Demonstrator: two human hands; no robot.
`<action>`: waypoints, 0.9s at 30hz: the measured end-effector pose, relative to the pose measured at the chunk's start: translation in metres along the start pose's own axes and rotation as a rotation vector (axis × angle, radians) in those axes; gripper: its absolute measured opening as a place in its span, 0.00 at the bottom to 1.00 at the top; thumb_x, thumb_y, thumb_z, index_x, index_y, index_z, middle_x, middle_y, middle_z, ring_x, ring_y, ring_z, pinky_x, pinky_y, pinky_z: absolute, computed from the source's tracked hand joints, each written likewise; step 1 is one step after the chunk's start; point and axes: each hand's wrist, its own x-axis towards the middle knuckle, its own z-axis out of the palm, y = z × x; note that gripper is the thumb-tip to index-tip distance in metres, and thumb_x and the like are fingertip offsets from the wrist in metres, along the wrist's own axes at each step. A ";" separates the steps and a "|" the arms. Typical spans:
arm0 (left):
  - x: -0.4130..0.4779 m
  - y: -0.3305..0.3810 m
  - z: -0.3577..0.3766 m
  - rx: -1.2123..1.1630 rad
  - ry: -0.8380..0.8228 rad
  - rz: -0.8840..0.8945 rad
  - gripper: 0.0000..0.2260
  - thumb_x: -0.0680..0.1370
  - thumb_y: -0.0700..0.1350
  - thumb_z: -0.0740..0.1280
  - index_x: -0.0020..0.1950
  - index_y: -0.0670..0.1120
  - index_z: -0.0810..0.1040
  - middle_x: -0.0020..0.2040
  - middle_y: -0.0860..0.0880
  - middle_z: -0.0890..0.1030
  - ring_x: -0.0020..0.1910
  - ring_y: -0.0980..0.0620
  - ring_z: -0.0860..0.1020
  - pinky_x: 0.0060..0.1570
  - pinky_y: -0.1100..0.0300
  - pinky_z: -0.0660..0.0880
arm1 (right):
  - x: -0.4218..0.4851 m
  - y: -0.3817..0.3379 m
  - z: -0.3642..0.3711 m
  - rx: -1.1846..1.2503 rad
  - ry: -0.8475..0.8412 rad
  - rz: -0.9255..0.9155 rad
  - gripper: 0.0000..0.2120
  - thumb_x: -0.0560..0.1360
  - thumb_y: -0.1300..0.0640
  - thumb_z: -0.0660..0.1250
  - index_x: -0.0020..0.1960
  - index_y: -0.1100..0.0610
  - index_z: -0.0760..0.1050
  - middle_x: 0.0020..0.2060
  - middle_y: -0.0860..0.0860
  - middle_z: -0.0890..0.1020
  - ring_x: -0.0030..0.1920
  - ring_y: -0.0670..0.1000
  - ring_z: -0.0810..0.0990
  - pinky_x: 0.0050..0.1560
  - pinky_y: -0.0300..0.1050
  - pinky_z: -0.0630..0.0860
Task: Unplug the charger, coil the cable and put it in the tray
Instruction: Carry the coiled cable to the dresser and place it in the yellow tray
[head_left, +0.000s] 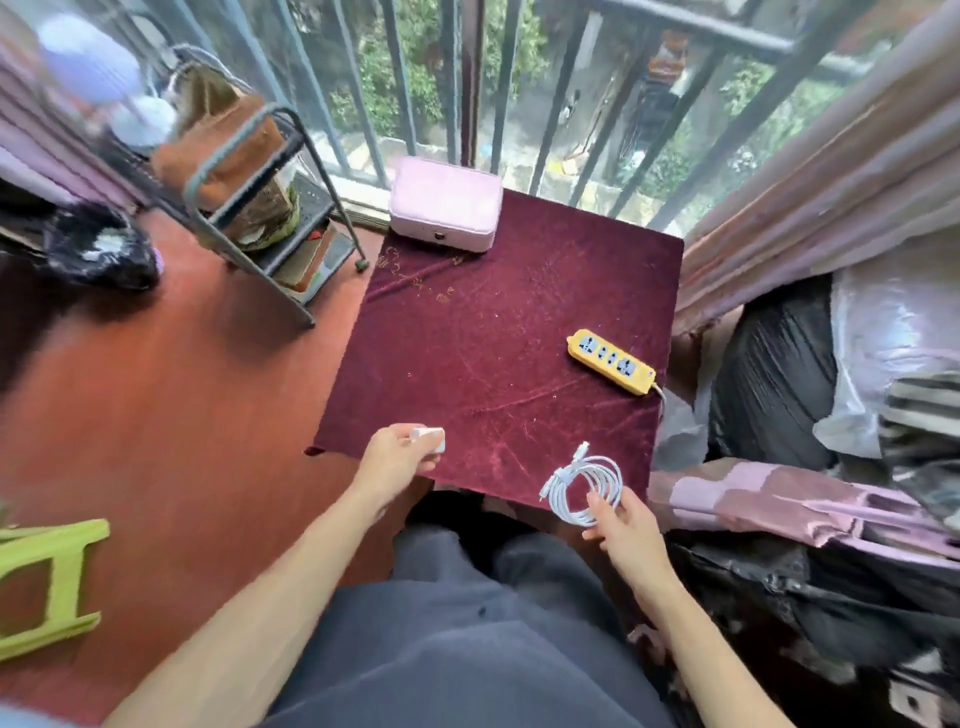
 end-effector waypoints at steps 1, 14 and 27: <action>-0.017 -0.006 -0.001 -0.023 0.028 0.009 0.05 0.77 0.43 0.73 0.42 0.45 0.85 0.34 0.53 0.86 0.37 0.55 0.83 0.42 0.65 0.82 | -0.001 -0.002 -0.006 -0.012 -0.020 -0.020 0.04 0.83 0.53 0.68 0.53 0.49 0.82 0.42 0.47 0.87 0.32 0.40 0.83 0.32 0.29 0.76; -0.176 -0.130 0.000 -0.487 0.585 -0.181 0.05 0.77 0.46 0.72 0.42 0.52 0.87 0.37 0.52 0.88 0.34 0.58 0.84 0.35 0.65 0.78 | 0.054 -0.031 0.030 -0.265 -0.422 -0.177 0.08 0.81 0.53 0.71 0.48 0.57 0.81 0.36 0.52 0.83 0.33 0.50 0.81 0.37 0.45 0.74; -0.218 -0.226 -0.071 -0.920 0.949 -0.381 0.07 0.76 0.53 0.74 0.48 0.53 0.80 0.42 0.50 0.88 0.37 0.52 0.87 0.34 0.65 0.79 | -0.018 -0.110 0.231 -0.506 -0.805 -0.373 0.07 0.82 0.54 0.71 0.52 0.58 0.83 0.37 0.53 0.86 0.28 0.42 0.81 0.32 0.39 0.75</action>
